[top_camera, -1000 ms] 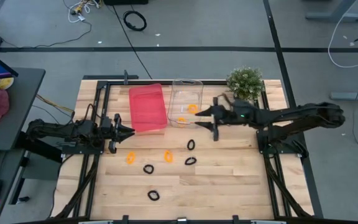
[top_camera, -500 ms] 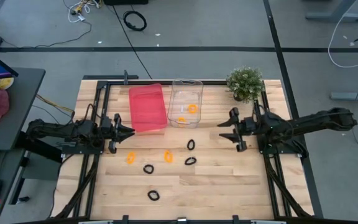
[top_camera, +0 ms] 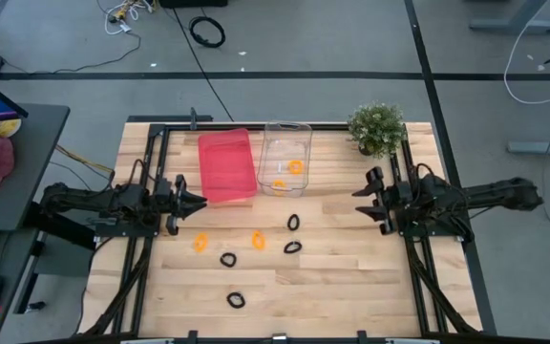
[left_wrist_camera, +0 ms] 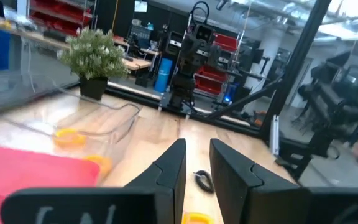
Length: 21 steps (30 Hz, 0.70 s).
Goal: Sort spring keychains
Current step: Put the yellow spring keychain into the transparent bin
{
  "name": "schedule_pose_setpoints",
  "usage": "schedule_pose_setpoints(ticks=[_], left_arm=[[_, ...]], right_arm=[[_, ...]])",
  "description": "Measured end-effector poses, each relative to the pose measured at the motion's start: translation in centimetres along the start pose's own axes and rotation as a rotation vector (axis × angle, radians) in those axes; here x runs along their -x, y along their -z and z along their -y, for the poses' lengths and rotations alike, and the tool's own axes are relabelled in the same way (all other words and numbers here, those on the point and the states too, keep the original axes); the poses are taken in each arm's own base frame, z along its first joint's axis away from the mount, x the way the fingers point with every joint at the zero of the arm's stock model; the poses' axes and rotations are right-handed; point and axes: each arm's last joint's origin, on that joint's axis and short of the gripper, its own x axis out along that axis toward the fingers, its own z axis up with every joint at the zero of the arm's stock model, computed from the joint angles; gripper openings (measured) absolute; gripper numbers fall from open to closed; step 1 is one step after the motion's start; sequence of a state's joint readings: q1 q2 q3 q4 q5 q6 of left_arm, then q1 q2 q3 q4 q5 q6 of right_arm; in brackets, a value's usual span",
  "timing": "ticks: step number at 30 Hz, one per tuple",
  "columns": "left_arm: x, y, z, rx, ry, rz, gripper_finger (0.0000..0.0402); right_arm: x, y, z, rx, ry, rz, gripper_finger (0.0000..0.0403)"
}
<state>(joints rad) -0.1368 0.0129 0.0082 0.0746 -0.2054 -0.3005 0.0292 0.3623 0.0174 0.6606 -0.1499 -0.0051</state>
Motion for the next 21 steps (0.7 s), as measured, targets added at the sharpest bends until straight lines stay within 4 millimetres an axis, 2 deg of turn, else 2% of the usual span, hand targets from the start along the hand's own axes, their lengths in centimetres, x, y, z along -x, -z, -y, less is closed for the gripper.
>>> schedule_pose_setpoints(ticks=[3, 12, 21], left_arm=[[0.0, -0.1, 0.0, 0.060, 0.001, 0.006, 0.0076], [0.0, -0.3, 0.0, 0.101, -0.017, 0.033, 0.0076], [0.0, -0.6, 0.1, 0.200, -0.003, 0.069, 0.0076]], right_arm=[[0.5, -0.1, -0.1, -0.004, -0.008, -0.011, 0.0180], [1.9, 0.0, -0.2, -0.030, 0.042, -0.045, 0.0180], [2.5, 1.2, -0.3, -0.038, 0.019, -0.168, 0.0180]])
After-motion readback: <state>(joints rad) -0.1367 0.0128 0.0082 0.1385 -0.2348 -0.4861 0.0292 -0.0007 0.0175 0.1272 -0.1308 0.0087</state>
